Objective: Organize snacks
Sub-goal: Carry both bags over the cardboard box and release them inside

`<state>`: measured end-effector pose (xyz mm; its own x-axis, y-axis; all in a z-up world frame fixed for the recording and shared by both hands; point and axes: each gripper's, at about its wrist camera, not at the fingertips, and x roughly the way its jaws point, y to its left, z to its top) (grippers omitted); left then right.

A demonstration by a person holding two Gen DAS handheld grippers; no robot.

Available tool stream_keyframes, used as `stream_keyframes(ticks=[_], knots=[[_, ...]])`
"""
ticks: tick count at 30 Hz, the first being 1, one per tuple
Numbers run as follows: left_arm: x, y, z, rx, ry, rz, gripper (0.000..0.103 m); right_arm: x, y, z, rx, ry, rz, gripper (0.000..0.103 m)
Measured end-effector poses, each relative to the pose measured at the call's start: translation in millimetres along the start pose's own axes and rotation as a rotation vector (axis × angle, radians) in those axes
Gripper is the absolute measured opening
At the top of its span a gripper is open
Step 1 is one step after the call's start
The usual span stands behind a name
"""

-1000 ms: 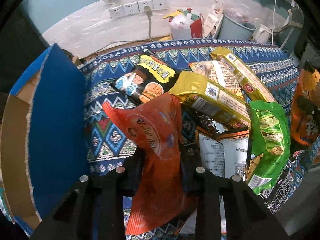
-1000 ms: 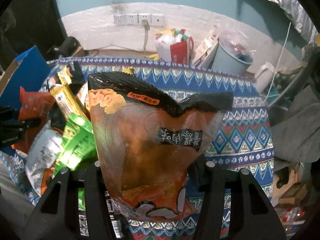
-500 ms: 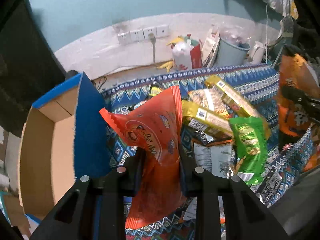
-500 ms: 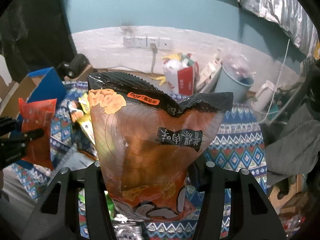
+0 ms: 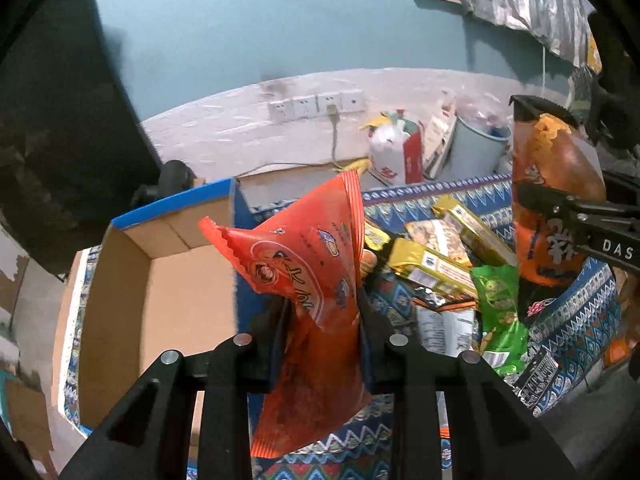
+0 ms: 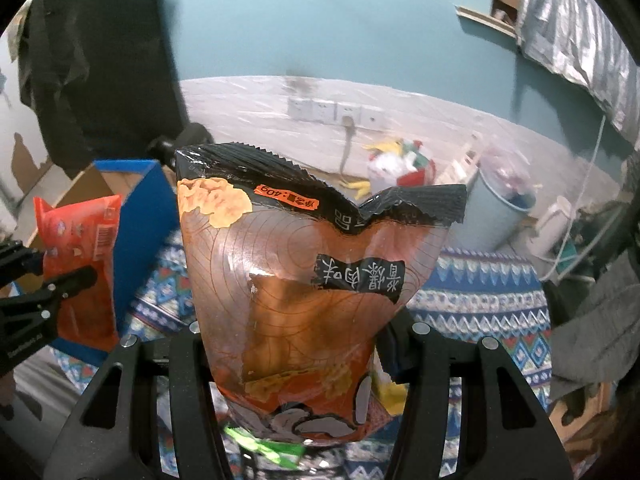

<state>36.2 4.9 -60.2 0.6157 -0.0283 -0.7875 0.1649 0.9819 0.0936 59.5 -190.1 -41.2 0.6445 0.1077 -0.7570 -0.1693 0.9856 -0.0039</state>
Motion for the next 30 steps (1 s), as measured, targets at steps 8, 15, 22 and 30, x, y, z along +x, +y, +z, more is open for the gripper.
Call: stream_keyframes(ticks=[8, 15, 22, 30], knots=[[-15.3, 36.9, -4.0, -0.05, -0.033, 0.038, 0.03, 9.0, 48.9, 21.8, -0.057, -0.01, 0.057, 0.054], [-19.2, 66.2, -9.5, -0.09, -0.045, 0.079, 0.03, 16.0, 93.8, 41.7, -0.089, -0.015, 0.124, 0.054], [-18.8, 105.3, -21.4, -0.179, -0.038, 0.082, 0.03, 26.0, 140.0, 56.1, -0.134, -0.012, 0.186, 0.054], [-6.0, 141.2, -32.5, -0.254, 0.0, 0.128, 0.029, 39.5, 183.5, 67.4, -0.163, 0.001, 0.235, 0.054]])
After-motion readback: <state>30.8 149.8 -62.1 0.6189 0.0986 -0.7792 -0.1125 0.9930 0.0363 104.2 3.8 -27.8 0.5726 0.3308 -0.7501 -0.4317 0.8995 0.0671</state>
